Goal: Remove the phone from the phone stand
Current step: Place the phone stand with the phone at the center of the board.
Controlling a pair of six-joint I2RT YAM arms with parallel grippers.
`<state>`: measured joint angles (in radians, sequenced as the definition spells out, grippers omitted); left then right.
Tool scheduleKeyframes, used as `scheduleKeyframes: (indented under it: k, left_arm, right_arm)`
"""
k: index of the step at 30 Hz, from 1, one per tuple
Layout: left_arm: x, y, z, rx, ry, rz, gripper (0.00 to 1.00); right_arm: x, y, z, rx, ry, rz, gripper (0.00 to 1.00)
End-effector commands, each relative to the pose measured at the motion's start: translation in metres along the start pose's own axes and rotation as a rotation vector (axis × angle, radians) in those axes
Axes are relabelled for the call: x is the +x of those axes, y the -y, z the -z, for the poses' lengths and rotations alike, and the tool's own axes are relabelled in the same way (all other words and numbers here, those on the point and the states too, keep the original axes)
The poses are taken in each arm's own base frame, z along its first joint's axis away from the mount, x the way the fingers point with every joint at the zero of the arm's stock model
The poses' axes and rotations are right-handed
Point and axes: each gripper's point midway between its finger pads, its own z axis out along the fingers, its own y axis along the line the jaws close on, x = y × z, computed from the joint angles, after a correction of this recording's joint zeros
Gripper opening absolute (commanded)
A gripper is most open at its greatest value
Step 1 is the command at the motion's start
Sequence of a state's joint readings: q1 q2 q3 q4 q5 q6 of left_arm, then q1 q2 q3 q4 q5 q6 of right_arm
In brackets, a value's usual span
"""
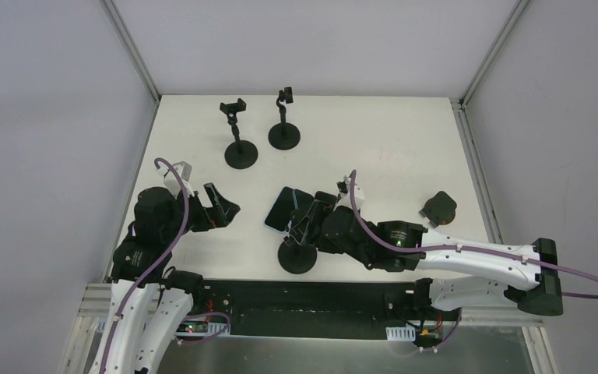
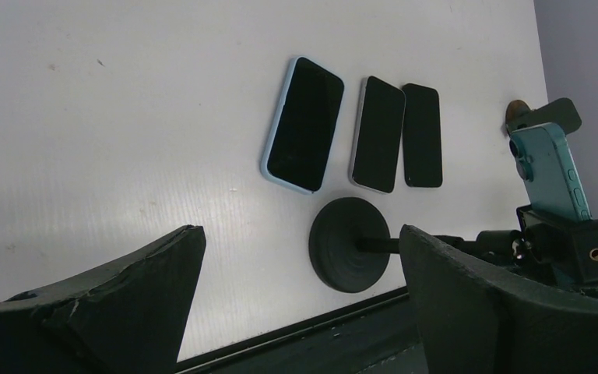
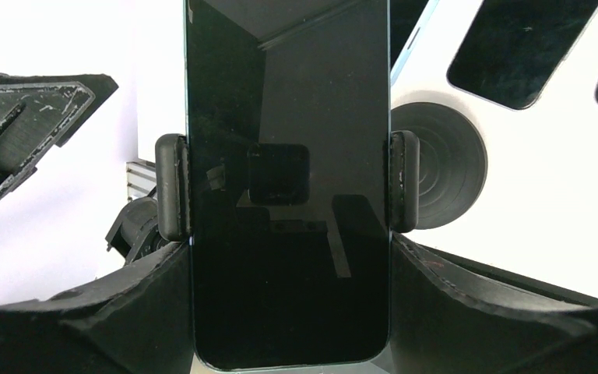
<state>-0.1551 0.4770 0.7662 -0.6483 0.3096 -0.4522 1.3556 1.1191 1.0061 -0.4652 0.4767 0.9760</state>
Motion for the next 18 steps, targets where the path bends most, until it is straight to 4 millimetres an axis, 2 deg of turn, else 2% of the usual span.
scheduleKeyframes:
  k: [1,7,12,14,17,18]
  left_arm:
    - [-0.011,0.016,0.000,0.065,0.021,-0.048,1.00]
    - [-0.006,0.027,-0.009,0.106,-0.014,-0.094,1.00]
    - [0.001,0.050,-0.015,0.205,-0.044,-0.141,1.00]
    - [0.002,0.060,-0.016,0.253,-0.041,-0.151,1.00]
    - [0.004,0.072,-0.016,0.328,-0.020,-0.169,1.00]
    - [0.004,0.075,-0.014,0.356,-0.009,-0.180,1.00]
  right_arm:
    - [-0.047,-0.041,0.026,-0.130,0.144,-0.156,0.31]
    - [-0.040,-0.026,0.018,-0.086,0.147,-0.153,0.69]
    - [-0.043,-0.022,0.020,-0.086,0.161,-0.143,0.83]
    - [-0.046,-0.020,0.024,-0.087,0.166,-0.131,0.86]
    - [-0.049,-0.018,0.030,-0.093,0.172,-0.107,0.99]
    - [-0.051,-0.017,0.034,-0.097,0.176,-0.104,0.99]
